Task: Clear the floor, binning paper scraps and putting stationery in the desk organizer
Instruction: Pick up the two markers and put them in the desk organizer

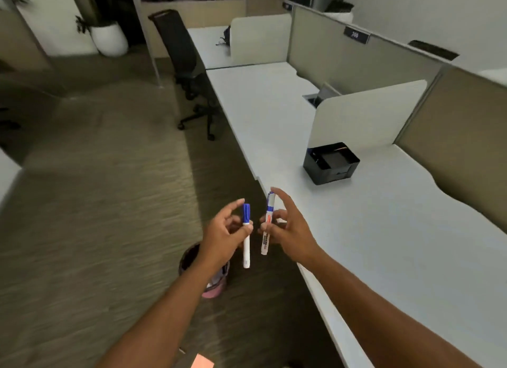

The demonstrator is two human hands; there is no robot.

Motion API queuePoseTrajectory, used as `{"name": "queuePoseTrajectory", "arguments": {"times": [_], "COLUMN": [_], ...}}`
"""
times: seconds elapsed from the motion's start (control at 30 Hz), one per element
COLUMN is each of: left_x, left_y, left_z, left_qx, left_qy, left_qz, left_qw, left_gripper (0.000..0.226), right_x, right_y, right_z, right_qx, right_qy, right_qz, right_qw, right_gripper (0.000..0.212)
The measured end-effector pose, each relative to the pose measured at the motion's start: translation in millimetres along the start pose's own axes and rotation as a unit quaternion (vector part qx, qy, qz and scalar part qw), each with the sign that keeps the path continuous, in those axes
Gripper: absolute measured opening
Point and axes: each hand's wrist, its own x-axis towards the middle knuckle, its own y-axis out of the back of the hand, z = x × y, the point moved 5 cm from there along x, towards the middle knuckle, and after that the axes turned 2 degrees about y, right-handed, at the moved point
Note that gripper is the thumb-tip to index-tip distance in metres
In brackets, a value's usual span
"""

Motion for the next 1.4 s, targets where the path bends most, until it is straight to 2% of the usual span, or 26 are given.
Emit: {"name": "queuePoseTrajectory", "arguments": {"times": [0.3, 0.6, 0.8, 1.03, 1.23, 1.4], "left_x": [57, 137, 232, 362, 454, 483], "left_y": [-101, -169, -196, -221, -261, -280], "left_z": [42, 38, 15, 27, 18, -6], "left_qx": [0.039, 0.069, 0.047, -0.014, 0.114, 0.224], "left_qy": [-0.015, -0.02, -0.008, -0.029, -0.08, -0.114], "left_qz": [-0.051, -0.037, -0.015, 0.016, -0.035, -0.074], "left_qw": [0.998, 0.997, 0.999, 0.999, 0.99, 0.965], "left_gripper": [0.059, 0.054, 0.055, 0.036, 0.018, 0.028], "right_x": [25, 60, 106, 162, 203, 211], "right_y": [107, 171, 210, 239, 259, 264], "right_z": [15, 49, 82, 110, 128, 141], "right_qx": [0.011, 0.046, 0.028, 0.002, -0.03, -0.014], "right_qy": [-0.03, -0.066, -0.086, -0.119, -0.131, -0.153], "right_qz": [0.102, 0.192, 0.244, 0.284, 0.321, 0.331], "right_qw": [0.994, 0.978, 0.966, 0.951, 0.938, 0.931], "right_gripper": [0.07, 0.067, 0.066, 0.067, 0.066, 0.066]}}
